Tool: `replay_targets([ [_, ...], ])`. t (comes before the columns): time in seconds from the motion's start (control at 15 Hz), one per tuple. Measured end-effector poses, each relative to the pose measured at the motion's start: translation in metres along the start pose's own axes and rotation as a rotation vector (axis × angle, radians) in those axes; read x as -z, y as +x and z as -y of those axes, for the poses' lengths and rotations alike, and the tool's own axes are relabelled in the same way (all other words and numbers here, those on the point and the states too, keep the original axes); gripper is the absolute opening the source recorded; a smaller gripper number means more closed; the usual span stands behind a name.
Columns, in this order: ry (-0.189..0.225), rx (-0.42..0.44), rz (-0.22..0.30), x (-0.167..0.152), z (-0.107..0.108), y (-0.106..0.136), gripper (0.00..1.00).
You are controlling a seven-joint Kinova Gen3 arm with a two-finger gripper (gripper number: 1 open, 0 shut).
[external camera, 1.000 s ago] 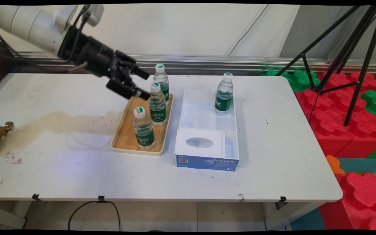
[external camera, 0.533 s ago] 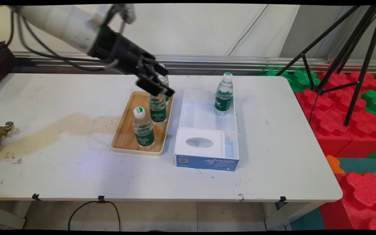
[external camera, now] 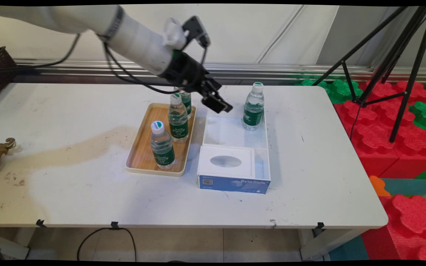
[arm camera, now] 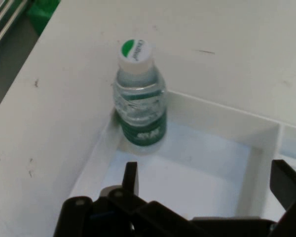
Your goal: Pick up the green bottle from the white box
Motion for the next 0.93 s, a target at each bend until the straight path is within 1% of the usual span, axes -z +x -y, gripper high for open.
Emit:
replay_targets([
  [0.13,0.016,0.011,0.0,-0.025,0.007,0.001,1.0],
  [0.27,0.017,0.022,-0.001,-0.052,0.015,0.002,1.0],
  [0.4,-0.001,0.029,-0.009,-0.075,0.023,0.003,1.0],
  [0.67,-0.042,0.039,-0.041,-0.115,0.043,0.005,1.0],
  [0.93,-0.073,0.045,-0.072,-0.144,0.064,0.004,1.0],
])
